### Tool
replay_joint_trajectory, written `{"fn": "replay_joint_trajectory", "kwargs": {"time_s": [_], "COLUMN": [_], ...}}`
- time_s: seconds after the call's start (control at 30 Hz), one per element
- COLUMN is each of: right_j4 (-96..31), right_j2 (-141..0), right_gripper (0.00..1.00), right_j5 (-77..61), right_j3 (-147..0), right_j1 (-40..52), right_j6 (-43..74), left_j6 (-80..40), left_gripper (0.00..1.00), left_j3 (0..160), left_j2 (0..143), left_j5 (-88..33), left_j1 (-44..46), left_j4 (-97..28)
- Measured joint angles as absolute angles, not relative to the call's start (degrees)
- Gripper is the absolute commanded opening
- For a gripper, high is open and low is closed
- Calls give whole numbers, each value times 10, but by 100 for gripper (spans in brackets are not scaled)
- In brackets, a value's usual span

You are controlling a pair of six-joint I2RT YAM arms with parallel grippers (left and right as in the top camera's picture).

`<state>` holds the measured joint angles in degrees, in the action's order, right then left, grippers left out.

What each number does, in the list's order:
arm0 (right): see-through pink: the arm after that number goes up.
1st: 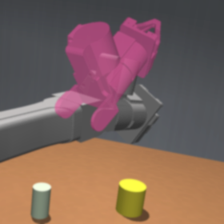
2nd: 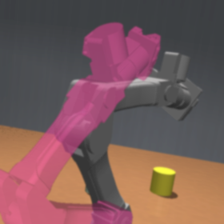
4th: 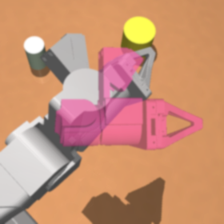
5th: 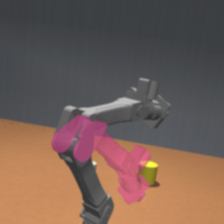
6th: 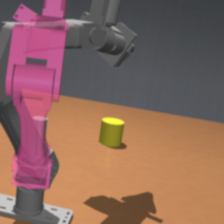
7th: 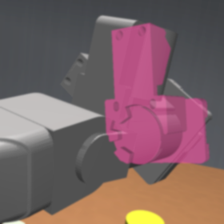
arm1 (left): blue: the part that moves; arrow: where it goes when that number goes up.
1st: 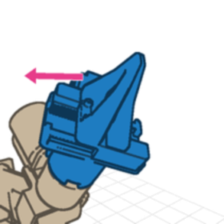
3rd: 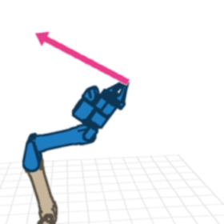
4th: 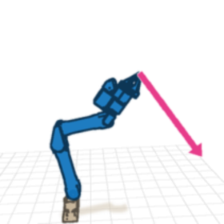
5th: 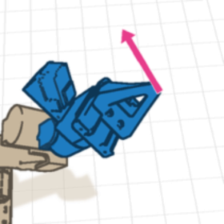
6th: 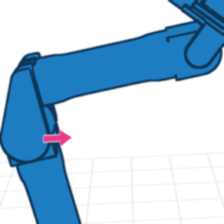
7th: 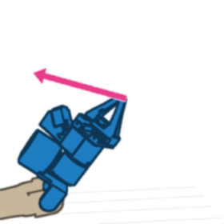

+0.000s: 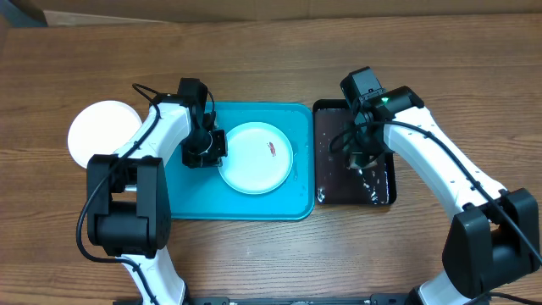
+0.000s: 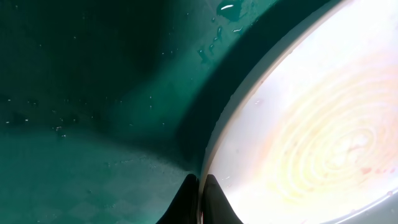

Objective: Clean dirty plates on tray and stack at the side
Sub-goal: 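Lift the sponge and carry it left over the white plate, then scrub the white plate's red stain with the sponge in right gripper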

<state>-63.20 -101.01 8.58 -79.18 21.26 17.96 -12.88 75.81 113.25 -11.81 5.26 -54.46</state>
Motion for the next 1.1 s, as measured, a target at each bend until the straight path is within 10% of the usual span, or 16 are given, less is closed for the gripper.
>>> {"fn": "replay_joint_trajectory", "kwargs": {"time_s": [0.67,1.1], "right_j4": [-627,-550], "right_j2": [-1010,-1056], "right_gripper": [4,4], "right_j5": [-12,39], "right_j3": [-920,-947], "right_j1": [229,393], "right_j6": [182,180], "left_j6": [-129,-129], "left_gripper": [4,4], "left_j3": [758,758], "left_j2": [1133,1133], "left_j5": [-118,-118], "left_j1": [53,53], "left_j4": [-538,-538]}}
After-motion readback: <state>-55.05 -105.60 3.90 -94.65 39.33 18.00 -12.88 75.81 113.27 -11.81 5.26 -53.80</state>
